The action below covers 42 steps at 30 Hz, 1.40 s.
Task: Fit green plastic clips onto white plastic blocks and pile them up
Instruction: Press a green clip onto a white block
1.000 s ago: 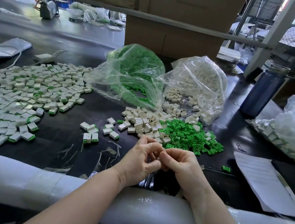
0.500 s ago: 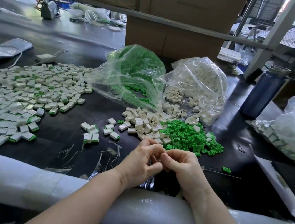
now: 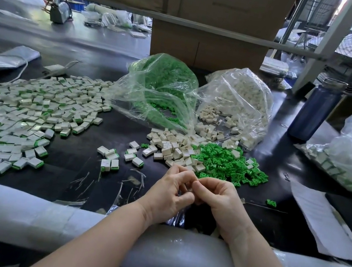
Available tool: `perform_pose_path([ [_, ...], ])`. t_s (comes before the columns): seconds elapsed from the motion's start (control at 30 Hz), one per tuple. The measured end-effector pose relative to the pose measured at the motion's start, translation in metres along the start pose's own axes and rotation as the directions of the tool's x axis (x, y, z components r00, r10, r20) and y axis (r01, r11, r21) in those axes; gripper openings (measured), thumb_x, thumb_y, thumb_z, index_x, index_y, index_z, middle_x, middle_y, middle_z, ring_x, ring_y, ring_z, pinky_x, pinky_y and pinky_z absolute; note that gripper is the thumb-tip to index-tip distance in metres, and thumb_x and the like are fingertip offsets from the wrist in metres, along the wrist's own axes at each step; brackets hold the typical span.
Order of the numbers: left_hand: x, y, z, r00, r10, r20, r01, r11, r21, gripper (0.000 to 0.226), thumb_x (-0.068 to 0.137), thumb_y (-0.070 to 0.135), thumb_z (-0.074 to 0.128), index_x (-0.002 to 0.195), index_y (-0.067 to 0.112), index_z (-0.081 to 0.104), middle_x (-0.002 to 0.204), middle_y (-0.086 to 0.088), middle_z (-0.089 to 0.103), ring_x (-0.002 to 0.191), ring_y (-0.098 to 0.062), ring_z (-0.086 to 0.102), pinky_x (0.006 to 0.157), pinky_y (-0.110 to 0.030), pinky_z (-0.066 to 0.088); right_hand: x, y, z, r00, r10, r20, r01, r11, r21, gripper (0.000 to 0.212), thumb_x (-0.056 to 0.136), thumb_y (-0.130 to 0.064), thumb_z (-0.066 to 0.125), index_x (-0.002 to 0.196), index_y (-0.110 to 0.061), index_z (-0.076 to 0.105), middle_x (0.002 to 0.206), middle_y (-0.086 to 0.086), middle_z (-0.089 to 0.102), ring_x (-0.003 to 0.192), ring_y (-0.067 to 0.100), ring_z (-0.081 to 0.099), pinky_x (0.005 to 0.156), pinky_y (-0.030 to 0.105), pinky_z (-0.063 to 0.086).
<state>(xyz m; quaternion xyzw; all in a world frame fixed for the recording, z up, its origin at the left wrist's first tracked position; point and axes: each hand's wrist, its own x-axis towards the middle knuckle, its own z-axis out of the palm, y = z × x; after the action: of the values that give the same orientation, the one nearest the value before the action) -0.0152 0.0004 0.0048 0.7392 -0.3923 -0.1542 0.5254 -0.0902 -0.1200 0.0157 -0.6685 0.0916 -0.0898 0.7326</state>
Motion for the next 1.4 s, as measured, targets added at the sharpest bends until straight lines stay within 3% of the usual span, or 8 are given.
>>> perform_pose_path([
  [0.1, -0.0003, -0.0002, -0.0002, 1.0, 0.005, 0.017, -0.005, 1.0, 0.018, 0.031, 0.082, 0.001, 0.055, 0.077, 0.031, 0.053, 0.101, 0.003, 0.041, 0.076, -0.011, 0.047, 0.073, -0.017, 0.044, 0.0003, 0.0009, -0.0012, 1.0, 0.001, -0.02, -0.001, 1.0, -0.009, 0.014, 0.083, -0.003, 0.062, 0.073, -0.004, 0.072, 0.063, 0.009, 0.065, 0.056, 0.012, 0.058, 0.053, 0.02, 0.048],
  [0.43, -0.0006, -0.0004, 0.0007, 1.0, 0.002, 0.02, -0.003, 0.998, 0.057, 0.031, 0.081, 0.003, 0.056, 0.076, 0.034, 0.052, 0.101, 0.005, 0.041, 0.086, -0.018, 0.05, 0.08, -0.018, 0.043, -0.001, 0.0003, -0.0006, 0.999, 0.017, -0.029, -0.018, 1.0, -0.019, 0.021, 0.083, -0.001, 0.062, 0.067, -0.008, 0.073, 0.062, 0.009, 0.067, 0.055, 0.013, 0.061, 0.054, 0.021, 0.05],
  [0.57, -0.0012, 0.0002, 0.0003, 1.0, 0.005, 0.023, -0.007, 0.997, 0.074, 0.032, 0.081, 0.004, 0.055, 0.075, 0.036, 0.052, 0.102, 0.004, 0.042, 0.087, -0.019, 0.052, 0.082, -0.022, 0.044, 0.0005, 0.0011, -0.001, 0.999, 0.017, -0.049, -0.019, 0.999, -0.033, 0.013, 0.083, 0.0, 0.062, 0.073, 0.0, 0.071, 0.061, 0.01, 0.064, 0.054, 0.013, 0.057, 0.053, 0.022, 0.047],
  [0.7, -0.0021, 0.0037, -0.0001, 1.0, 0.005, 0.018, -0.006, 0.998, 0.068, 0.016, 0.078, 0.015, 0.054, 0.079, 0.031, 0.054, 0.103, 0.0, 0.043, 0.08, -0.013, 0.05, 0.08, -0.02, 0.045, 0.0009, 0.0027, -0.0006, 0.998, 0.003, -0.067, -0.006, 0.999, -0.047, 0.013, 0.083, -0.006, 0.063, 0.074, 0.0, 0.07, 0.059, 0.007, 0.062, 0.053, 0.011, 0.054, 0.051, 0.02, 0.045],
  [0.87, -0.0003, 0.0017, -0.0025, 0.997, -0.002, -0.075, 0.004, 1.0, 0.017, 0.01, 0.088, 0.013, 0.061, 0.087, 0.022, 0.059, 0.101, 0.001, 0.043, 0.08, -0.011, 0.048, 0.082, -0.02, 0.046, 0.0026, 0.0016, 0.0047, 0.995, -0.062, -0.08, 0.057, 0.996, -0.062, 0.021, 0.08, -0.027, 0.06, 0.076, -0.01, 0.072, 0.064, 0.003, 0.068, 0.06, 0.011, 0.062, 0.057, 0.019, 0.051],
  [0.97, 0.0006, 0.0018, -0.0033, 0.991, -0.035, -0.127, 0.041, 0.998, 0.047, 0.006, 0.088, 0.015, 0.061, 0.094, 0.014, 0.063, 0.105, -0.005, 0.046, 0.083, -0.016, 0.052, 0.085, -0.026, 0.048, 0.003, 0.0025, 0.003, 0.982, -0.1, -0.161, 0.092, 0.994, -0.056, 0.008, 0.084, -0.01, 0.063, 0.083, -0.009, 0.071, 0.071, 0.004, 0.072, 0.065, 0.014, 0.068, 0.058, 0.02, 0.054],
  [1.17, 0.0005, 0.0028, -0.002, 0.992, -0.046, -0.121, 0.057, 0.994, 0.094, 0.018, 0.088, 0.012, 0.061, 0.102, 0.0, 0.064, 0.111, -0.008, 0.047, 0.079, -0.016, 0.05, 0.084, -0.028, 0.05, 0.0023, 0.0024, 0.0006, 0.955, -0.215, -0.204, 0.14, 0.934, -0.329, 0.016, 0.077, -0.001, 0.071, 0.07, -0.015, 0.069, 0.068, 0.002, 0.069, 0.067, 0.015, 0.063, 0.069, 0.032, 0.054],
  [1.4, 0.0002, 0.0011, -0.0005, 0.987, -0.018, -0.159, 0.038, 0.992, 0.124, 0.018, 0.088, 0.012, 0.062, 0.102, 0.003, 0.066, 0.097, -0.002, 0.054, 0.082, -0.013, 0.053, 0.078, -0.014, 0.044, 0.0042, 0.0058, 0.0006, 0.955, -0.214, -0.207, 0.113, 0.903, -0.414, 0.014, 0.082, -0.005, 0.067, 0.072, -0.014, 0.064, 0.07, 0.002, 0.063, 0.067, 0.011, 0.056, 0.067, 0.027, 0.049],
])
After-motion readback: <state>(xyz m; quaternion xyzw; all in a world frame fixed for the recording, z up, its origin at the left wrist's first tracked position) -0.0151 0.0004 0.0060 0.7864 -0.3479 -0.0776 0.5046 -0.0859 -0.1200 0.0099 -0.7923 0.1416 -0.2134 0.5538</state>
